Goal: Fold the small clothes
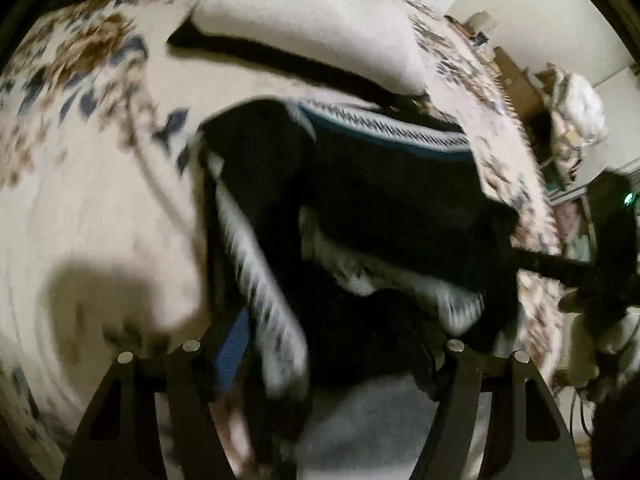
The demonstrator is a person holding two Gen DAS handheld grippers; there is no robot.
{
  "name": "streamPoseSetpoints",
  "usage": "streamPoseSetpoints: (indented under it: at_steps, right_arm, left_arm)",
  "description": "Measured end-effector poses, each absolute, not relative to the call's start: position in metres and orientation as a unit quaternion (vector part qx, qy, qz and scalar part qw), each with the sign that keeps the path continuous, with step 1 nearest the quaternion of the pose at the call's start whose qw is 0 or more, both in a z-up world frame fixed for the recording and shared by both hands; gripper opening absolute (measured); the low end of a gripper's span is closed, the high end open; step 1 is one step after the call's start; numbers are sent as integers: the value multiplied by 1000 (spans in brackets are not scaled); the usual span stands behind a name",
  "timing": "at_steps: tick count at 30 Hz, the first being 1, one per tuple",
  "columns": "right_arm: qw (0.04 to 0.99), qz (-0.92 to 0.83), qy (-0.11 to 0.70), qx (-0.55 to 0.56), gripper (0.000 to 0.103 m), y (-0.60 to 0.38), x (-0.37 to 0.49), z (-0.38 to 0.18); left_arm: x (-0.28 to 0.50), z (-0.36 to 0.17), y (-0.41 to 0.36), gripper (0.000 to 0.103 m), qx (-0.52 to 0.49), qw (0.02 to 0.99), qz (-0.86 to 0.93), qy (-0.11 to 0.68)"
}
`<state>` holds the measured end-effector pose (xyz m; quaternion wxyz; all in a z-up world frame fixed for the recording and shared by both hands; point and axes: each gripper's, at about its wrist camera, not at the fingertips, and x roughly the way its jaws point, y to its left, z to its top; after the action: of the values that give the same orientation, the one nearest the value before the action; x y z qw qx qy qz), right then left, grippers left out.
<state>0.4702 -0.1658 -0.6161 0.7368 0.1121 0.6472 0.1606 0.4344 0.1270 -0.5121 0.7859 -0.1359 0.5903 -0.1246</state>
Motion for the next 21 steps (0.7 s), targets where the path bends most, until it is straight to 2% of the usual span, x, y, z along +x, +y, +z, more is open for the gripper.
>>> streamPoseSetpoints:
  at_steps: [3, 5, 11, 19, 20, 21]
  right_arm:
    - [750, 98, 632, 167, 60, -180, 502, -619]
    - [748, 92, 626, 201, 60, -191, 509, -614]
    - [726, 144, 643, 198, 60, -199, 491, -615]
    - [718, 175, 649, 179, 60, -177, 473, -632]
    - [721, 175, 647, 178, 57, -177, 471, -632]
    - [723, 175, 644, 178, 47, -175, 471, -633]
  left_arm:
    - [472, -516, 131, 67, -131, 793, -93, 587]
    - [487, -513, 141, 67, -174, 786, -91, 587]
    - [469, -498, 156, 67, -210, 780, -122, 577]
    - [443, -462, 144, 67, -138, 815, -115, 551]
    - [446, -461, 138, 67, -131, 818, -116, 548]
    - [449, -461, 134, 68, -126, 818, -126, 547]
